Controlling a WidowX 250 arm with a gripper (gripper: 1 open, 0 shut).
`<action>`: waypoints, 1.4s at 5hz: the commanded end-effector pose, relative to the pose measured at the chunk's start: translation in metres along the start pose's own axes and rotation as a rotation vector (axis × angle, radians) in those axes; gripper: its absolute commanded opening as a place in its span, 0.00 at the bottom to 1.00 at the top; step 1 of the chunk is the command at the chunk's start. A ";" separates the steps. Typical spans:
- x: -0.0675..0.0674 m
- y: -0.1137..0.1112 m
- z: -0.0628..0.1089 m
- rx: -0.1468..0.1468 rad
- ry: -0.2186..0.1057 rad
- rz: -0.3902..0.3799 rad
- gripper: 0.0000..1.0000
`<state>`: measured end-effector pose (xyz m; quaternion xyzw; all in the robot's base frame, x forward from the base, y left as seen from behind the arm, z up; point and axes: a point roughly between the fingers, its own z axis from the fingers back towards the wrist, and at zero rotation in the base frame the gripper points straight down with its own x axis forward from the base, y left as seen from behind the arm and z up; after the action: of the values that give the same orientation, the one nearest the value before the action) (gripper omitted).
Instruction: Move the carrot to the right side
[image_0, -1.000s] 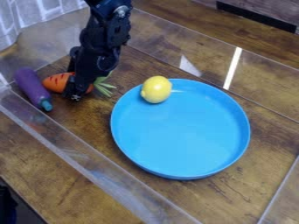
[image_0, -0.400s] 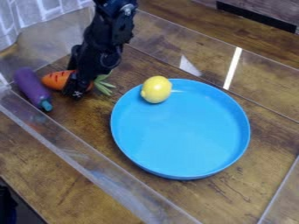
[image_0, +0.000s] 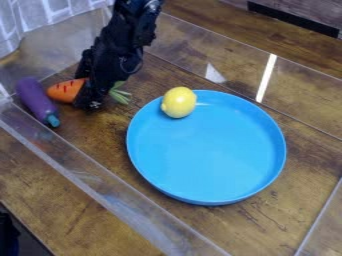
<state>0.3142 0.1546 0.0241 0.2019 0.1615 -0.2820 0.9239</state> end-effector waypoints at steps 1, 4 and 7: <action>0.005 0.001 0.018 -0.003 -0.013 0.056 0.00; -0.007 0.007 0.040 -0.030 0.021 0.136 0.00; -0.020 0.006 0.054 0.009 0.031 0.151 0.00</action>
<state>0.3027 0.1469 0.0520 0.1999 0.1981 -0.2135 0.9355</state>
